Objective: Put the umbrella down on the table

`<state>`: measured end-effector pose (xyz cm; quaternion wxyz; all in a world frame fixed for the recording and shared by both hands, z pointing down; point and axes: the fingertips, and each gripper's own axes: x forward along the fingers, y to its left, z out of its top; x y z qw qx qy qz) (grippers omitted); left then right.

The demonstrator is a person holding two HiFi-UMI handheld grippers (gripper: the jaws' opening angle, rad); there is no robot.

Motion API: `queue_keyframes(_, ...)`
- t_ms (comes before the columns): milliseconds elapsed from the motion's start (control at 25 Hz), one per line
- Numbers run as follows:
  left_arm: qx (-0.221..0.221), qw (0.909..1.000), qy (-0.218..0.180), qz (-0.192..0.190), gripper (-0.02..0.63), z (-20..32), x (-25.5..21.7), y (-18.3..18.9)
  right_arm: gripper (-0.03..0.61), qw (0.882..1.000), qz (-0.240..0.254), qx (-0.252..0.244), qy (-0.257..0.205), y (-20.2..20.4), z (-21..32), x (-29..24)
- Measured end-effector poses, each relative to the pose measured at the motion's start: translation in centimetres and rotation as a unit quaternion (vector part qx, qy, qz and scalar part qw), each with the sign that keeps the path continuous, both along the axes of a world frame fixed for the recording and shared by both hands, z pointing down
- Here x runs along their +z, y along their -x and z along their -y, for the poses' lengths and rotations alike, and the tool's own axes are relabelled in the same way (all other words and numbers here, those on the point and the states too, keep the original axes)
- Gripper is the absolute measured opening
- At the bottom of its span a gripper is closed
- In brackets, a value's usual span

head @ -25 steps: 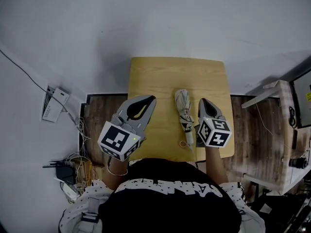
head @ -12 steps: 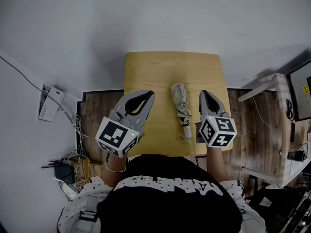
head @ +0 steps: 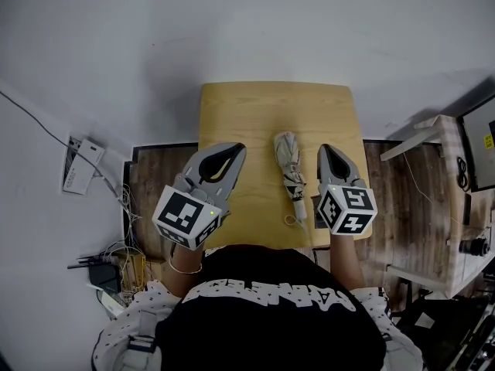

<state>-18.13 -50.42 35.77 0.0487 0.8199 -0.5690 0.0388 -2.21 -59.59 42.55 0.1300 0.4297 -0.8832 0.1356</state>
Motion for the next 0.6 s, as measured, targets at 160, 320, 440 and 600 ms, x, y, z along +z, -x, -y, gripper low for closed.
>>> queue_keyframes(160,0.001,1.0,0.002,0.0,0.002,-0.04,0.19,-0.05,0.012,1.0,-0.016,-0.001,-0.009,-0.04,-0.17,-0.06)
queue_keyframes(320,0.002,1.0,0.003,-0.001,0.002,0.04,0.22,-0.09,0.012,1.0,-0.02,-0.001,-0.011,-0.05,-0.14,-0.08)
queue_keyframes(440,0.002,1.0,0.002,-0.001,0.002,-0.06,0.16,-0.2,0.012,1.0,-0.026,0.0,-0.014,-0.19,-0.3,-0.15)
queue_keyframes(600,0.004,1.0,0.004,-0.001,0.002,-0.06,0.28,-0.43,0.012,0.999,-0.032,0.0,-0.016,-0.43,-0.36,-0.07)
